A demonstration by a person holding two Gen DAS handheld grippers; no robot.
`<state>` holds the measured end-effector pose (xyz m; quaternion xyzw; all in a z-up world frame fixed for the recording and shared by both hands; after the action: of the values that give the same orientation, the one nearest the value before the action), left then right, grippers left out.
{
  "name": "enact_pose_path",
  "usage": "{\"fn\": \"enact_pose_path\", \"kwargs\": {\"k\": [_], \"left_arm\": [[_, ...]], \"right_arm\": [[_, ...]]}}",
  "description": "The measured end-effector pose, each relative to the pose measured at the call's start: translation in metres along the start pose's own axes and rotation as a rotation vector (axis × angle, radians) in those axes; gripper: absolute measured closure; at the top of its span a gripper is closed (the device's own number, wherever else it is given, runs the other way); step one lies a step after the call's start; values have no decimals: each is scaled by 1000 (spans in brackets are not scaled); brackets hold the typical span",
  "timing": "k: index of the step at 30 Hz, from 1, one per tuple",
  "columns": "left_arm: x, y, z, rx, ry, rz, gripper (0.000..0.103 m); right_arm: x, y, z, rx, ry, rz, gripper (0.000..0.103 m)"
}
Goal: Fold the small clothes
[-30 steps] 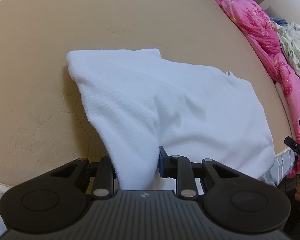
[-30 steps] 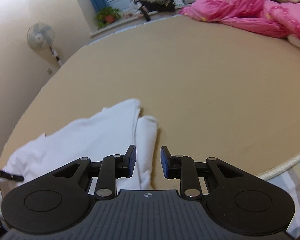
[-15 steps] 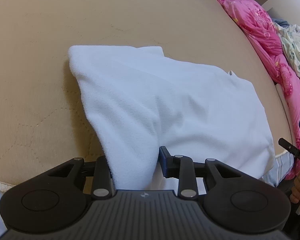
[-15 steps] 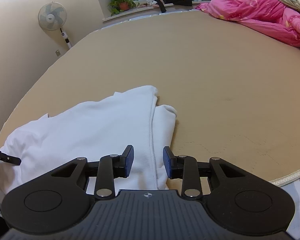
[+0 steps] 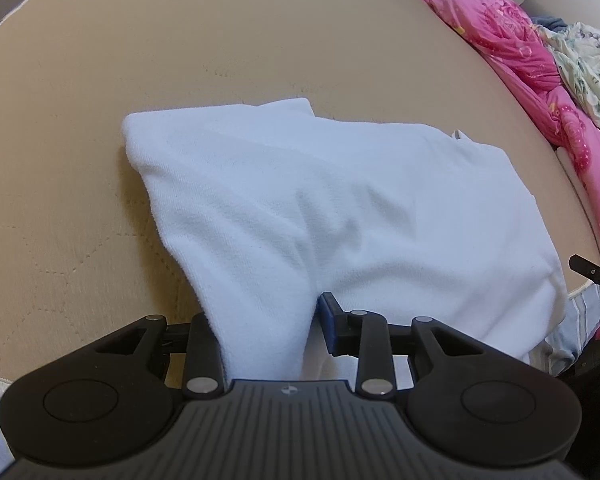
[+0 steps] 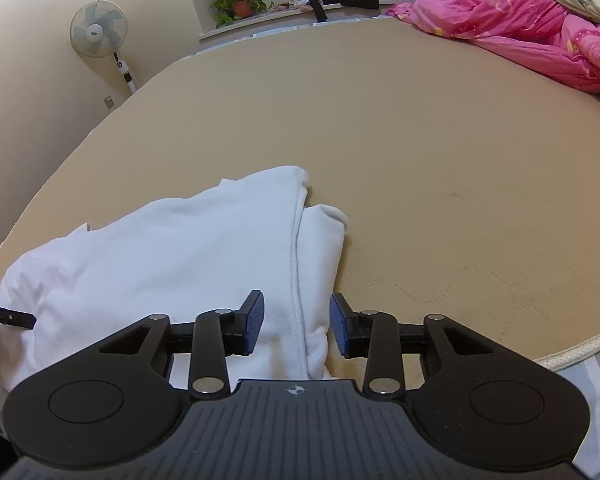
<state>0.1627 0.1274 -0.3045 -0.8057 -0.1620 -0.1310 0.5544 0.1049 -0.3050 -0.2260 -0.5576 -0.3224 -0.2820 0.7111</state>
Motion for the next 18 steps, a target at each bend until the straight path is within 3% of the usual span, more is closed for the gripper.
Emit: {"fn": "enact_pose_path", "kwargs": {"k": [18], "left_arm": [[-3, -3, -7, 34, 49, -40, 60]], "right_arm": [[0, 0, -5, -8, 8, 4, 64]]}}
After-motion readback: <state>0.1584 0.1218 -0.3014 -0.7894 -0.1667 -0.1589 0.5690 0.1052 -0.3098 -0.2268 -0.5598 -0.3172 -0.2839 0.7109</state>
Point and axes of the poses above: each gripper's, at about its wrist camera, not at the fingertips, and y roughly the way its jaws point, z to its left, x to its top, the point moved 6 cm from there along y, roughly the way its jaws point, and after that the axes turned 5 degrees about -y, right-handed, at the moved point
